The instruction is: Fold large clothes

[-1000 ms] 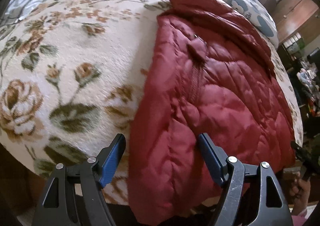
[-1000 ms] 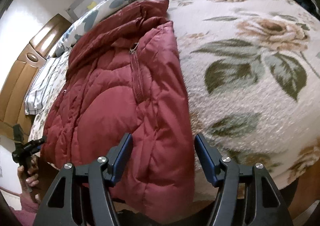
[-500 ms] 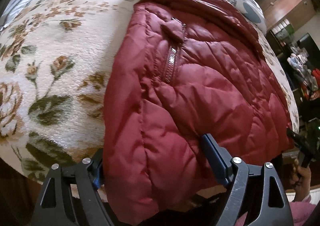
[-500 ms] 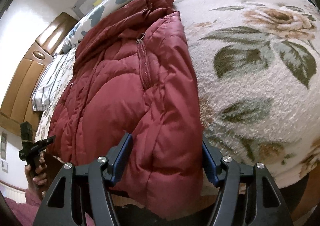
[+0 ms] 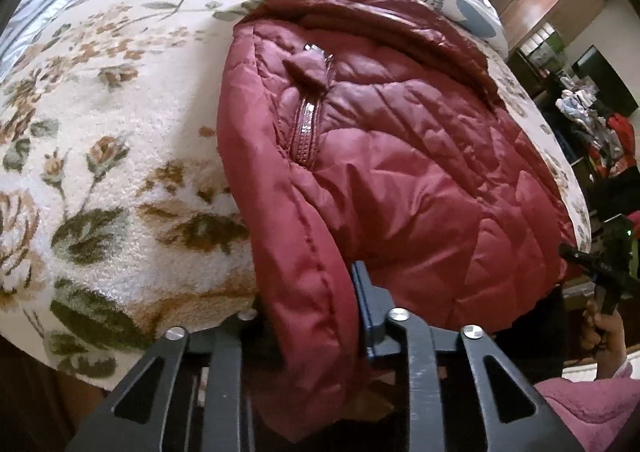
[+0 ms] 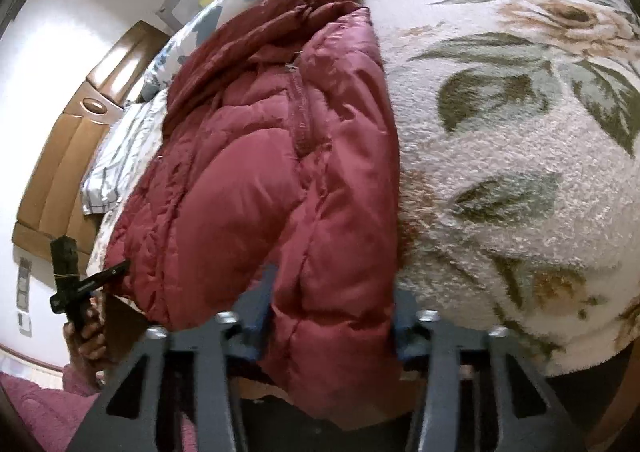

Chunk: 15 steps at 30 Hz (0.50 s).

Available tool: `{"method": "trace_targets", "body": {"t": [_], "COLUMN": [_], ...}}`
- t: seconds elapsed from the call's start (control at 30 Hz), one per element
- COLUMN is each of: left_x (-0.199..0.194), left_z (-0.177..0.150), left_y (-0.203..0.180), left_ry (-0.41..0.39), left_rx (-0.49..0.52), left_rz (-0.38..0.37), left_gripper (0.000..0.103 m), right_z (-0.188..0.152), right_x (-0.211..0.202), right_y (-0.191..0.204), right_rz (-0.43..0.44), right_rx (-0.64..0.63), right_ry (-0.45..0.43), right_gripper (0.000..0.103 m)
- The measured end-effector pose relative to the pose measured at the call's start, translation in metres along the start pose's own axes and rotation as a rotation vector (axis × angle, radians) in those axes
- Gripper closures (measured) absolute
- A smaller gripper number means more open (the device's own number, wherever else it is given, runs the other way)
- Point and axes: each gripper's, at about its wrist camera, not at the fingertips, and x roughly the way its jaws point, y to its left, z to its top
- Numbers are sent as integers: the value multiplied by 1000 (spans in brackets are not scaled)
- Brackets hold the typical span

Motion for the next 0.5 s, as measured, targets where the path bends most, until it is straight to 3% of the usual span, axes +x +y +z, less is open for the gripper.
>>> {"method": "trace_targets", "body": {"t": [0.13,0.27,0.5], "left_x": [-14,-35,-85], "left_z": [0,2,23], "left_y": [-4,-6,-20], "left_ry": [-19,-52,-182], "left_rx": [20,23,47], "left_rz": [13,2,-31], "left_gripper": [84,86,88], "right_z": [1,7,32], "right_x": [-8,-21,-55], "right_y": [12,18,32], "right_rz": [13,80,217], "right_rx": [-54,-57,-82], "right_ry": [-22,-68,-205], "right_gripper": [79,81,82]}}
